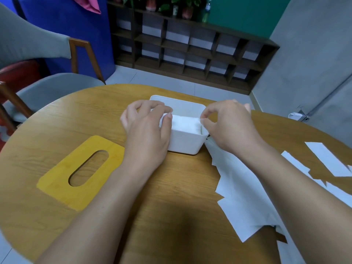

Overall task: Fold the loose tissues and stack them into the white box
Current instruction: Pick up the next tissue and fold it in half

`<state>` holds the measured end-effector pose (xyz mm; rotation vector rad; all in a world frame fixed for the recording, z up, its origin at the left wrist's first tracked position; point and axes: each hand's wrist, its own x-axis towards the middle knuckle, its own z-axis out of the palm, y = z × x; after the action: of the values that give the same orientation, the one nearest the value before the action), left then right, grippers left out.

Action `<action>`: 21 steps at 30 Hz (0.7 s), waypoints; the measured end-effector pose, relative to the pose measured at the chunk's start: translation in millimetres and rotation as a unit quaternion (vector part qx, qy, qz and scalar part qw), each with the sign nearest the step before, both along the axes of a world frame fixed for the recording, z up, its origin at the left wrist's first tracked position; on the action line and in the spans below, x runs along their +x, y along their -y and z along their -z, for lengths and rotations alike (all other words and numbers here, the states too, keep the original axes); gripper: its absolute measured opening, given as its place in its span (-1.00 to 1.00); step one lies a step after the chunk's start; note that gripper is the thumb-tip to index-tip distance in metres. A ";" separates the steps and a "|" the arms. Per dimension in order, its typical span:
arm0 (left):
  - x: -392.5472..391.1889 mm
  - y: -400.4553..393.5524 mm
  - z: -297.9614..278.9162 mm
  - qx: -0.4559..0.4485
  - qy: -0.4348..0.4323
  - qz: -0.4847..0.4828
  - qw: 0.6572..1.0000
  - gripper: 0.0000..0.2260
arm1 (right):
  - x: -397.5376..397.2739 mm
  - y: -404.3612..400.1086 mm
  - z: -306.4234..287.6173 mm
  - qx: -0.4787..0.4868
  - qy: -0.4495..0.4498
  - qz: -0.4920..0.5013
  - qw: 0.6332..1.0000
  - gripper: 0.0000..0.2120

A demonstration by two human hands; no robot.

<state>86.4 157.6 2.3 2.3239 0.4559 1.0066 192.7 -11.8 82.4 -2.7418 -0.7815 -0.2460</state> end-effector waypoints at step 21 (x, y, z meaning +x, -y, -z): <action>-15.4 35.8 -1.5 0.056 0.044 0.080 0.994 -0.88 | -17.8 32.4 -22.3 0.084 -0.071 -0.073 0.991 -0.89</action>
<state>71.0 121.8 3.8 2.3606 0.1805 1.0749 174.9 -44.2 104.7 -2.4991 -0.8759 -0.0798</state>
